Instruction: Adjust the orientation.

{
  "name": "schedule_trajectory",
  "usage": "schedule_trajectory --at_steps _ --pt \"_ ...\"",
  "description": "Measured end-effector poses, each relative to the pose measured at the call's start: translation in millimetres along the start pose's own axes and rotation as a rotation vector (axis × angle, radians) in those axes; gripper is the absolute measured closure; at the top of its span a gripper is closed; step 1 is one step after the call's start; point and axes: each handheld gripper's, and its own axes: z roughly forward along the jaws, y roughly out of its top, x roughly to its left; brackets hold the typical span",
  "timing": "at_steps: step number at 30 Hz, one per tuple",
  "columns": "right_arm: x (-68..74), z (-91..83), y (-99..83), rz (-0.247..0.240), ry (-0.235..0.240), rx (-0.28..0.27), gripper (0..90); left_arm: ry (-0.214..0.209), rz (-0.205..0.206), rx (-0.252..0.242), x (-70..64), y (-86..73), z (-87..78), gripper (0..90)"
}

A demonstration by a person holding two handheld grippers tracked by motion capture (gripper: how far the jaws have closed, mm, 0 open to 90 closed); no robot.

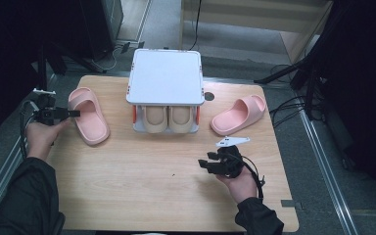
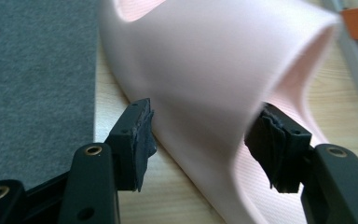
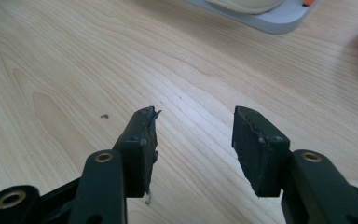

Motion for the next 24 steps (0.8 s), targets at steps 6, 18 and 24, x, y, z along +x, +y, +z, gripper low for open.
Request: schedule_trajectory --at_steps 6,18,24 --pt "-3.0 -4.5 -3.4 0.015 -0.016 -0.008 50.2 0.025 0.052 -0.013 -5.6 2.8 1.3 66.5" --pt "-4.5 -4.7 -2.7 0.023 -0.015 -0.016 50.2 0.015 0.076 -0.031 -2.6 1.8 -13.5 84.4" --pt "-5.4 -5.5 -0.3 0.024 -0.015 -0.024 50.2 -0.008 0.096 -0.025 -10.8 -3.0 -27.1 84.4"
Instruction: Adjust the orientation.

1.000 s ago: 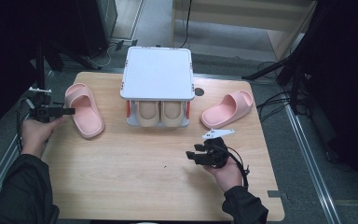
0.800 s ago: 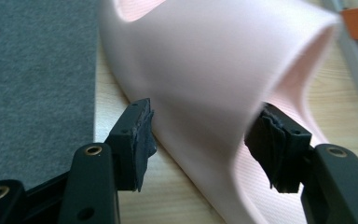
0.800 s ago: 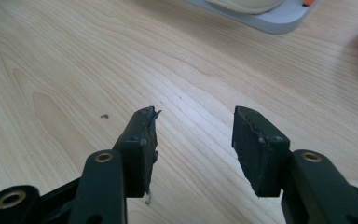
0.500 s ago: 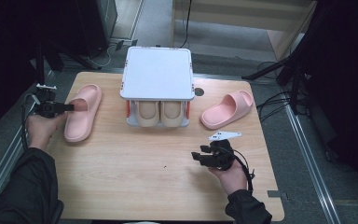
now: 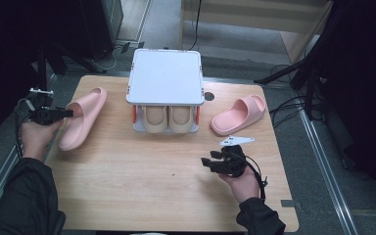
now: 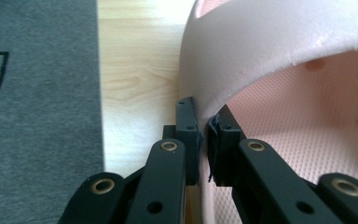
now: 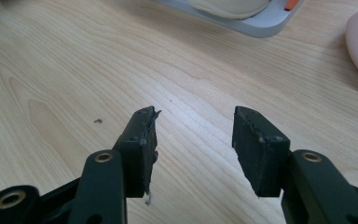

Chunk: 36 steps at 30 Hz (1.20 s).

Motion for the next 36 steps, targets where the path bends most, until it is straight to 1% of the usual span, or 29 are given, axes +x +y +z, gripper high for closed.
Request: schedule_trajectory --at_steps 3,5,8,9,12,14,15,16,18,22,25,27,29,30,33,34,35,36 --pt "-0.7 -0.2 1.9 -0.003 0.002 -0.006 50.3 -0.011 0.014 0.006 -5.4 -2.4 -6.4 84.4" --pt "-0.9 -0.5 3.5 0.002 0.003 -0.009 50.2 -0.024 0.032 0.010 -10.2 -3.5 -10.8 84.4" --pt "-0.9 0.6 6.7 -0.009 0.005 -0.020 50.3 -0.036 0.049 0.017 -21.0 -7.6 -17.1 84.3" --pt "-0.4 1.1 8.3 -0.011 0.008 -0.025 50.3 -0.037 0.054 0.019 -23.5 -9.0 -18.6 84.3" --pt "0.5 3.2 11.8 -0.020 0.016 -0.030 51.6 -0.035 0.091 0.031 -32.9 -15.3 -22.8 84.3" --pt "1.6 5.4 14.2 -0.035 0.026 -0.027 52.9 -0.038 0.102 0.038 -36.6 -19.3 -24.3 84.3" --pt "2.1 6.4 15.2 -0.042 0.025 -0.026 52.9 -0.042 0.099 0.040 -38.1 -21.3 -26.0 84.3" --pt "3.0 7.7 16.6 -0.044 0.027 -0.024 52.9 -0.056 0.093 0.037 -40.3 -24.4 -28.3 84.3" --pt "4.9 10.5 19.2 -0.053 0.030 -0.018 52.9 -0.080 0.096 0.042 -46.1 -29.6 -32.0 84.3" --pt "7.2 15.5 24.1 -0.071 0.040 -0.013 52.9 -0.088 0.138 0.057 -62.4 -39.9 -38.6 84.2" --pt "9.0 18.2 26.9 -0.077 0.045 -0.012 52.9 -0.105 0.151 0.056 -71.3 -45.1 -41.8 84.2" --pt "9.9 19.2 28.2 -0.081 0.048 -0.011 52.9 -0.135 0.164 0.057 -80.2 -50.0 -43.3 84.2" --pt "10.7 20.4 29.4 -0.084 0.051 -0.013 53.5 -0.154 0.178 0.058 -89.1 -53.5 -44.5 84.2" --pt "11.0 21.0 29.9 -0.086 0.057 -0.014 53.8 -0.159 0.193 0.059 -94.3 -55.2 -45.2 84.1" --pt "11.9 22.3 31.3 -0.079 0.067 -0.014 54.9 -0.172 0.220 0.062 -110.0 -59.5 -46.1 84.1" --pt "12.0 22.6 31.5 -0.083 0.069 -0.014 55.2 -0.185 0.247 0.067 -119.1 -61.8 -45.7 84.1" --pt "12.8 23.0 31.6 -0.082 0.070 -0.015 55.3 -0.192 0.253 0.066 -124.1 -63.1 -45.0 84.1" --pt "13.4 23.1 31.6 -0.079 0.071 -0.013 55.4 -0.203 0.270 0.073 -131.8 -64.9 -44.2 84.0"
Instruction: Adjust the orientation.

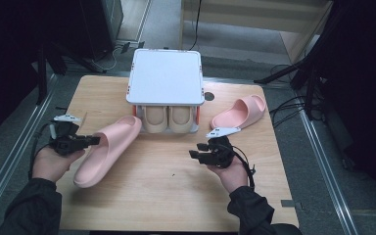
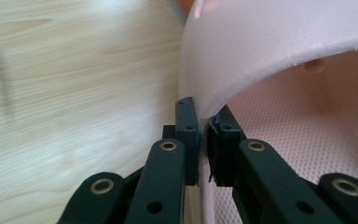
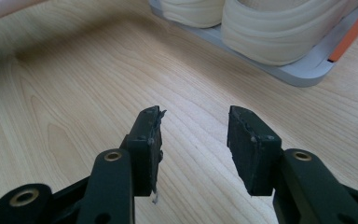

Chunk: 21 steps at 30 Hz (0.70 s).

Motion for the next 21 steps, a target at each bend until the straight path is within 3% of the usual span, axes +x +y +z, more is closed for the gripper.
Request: schedule_trajectory --at_steps 5,16,21 --pt "2.9 0.3 -0.1 -0.007 -0.005 0.004 55.9 -0.036 0.070 0.018 -25.7 2.2 8.6 83.6" --pt "11.2 5.1 0.6 -0.036 -0.004 0.000 60.0 -0.109 0.121 0.065 -58.0 2.1 36.8 82.7" --pt "15.7 8.2 1.2 -0.028 0.007 0.005 64.3 -0.094 0.171 0.114 -73.6 1.6 54.6 82.4"
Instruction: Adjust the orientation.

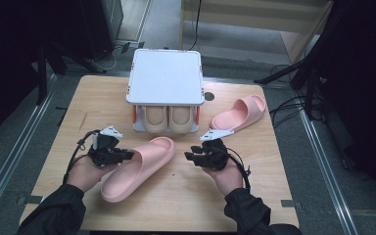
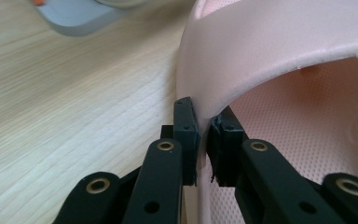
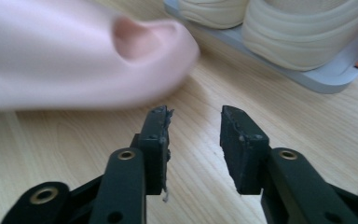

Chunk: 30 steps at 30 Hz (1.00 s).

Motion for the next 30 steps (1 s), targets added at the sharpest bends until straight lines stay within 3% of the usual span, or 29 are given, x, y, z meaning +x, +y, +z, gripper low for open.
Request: schedule_trajectory --at_steps 3,6,9,14,18,21,25,30 --pt "4.0 2.0 -0.1 -0.017 0.005 0.012 69.9 0.011 0.007 0.016 -4.2 -0.4 9.7 82.3" --pt "8.2 6.3 -0.9 -0.034 0.018 0.031 74.7 -0.003 0.022 0.043 -5.2 -3.3 15.1 81.3" --pt "12.9 11.3 -2.2 -0.042 0.029 0.045 79.0 -0.025 0.018 0.033 -5.6 -4.9 15.6 78.8" --pt "18.9 19.5 -3.5 -0.051 0.040 0.064 81.4 -0.090 0.039 0.039 -9.0 -6.6 11.2 70.3" --pt "21.7 22.8 -4.6 -0.050 0.041 0.073 81.8 -0.153 0.029 -0.009 -4.0 -9.3 -4.3 69.3" --pt "23.5 25.1 -5.4 -0.044 0.046 0.068 83.6 -0.133 0.018 -0.029 1.6 -12.2 -10.5 72.9" --pt "26.8 31.2 -6.8 -0.034 0.064 0.086 85.1 -0.110 -0.014 -0.001 12.0 -13.0 -4.7 78.3" --pt "32.6 39.8 -9.3 -0.048 0.067 0.107 85.1 -0.098 0.001 0.050 9.6 -11.7 10.7 79.1"
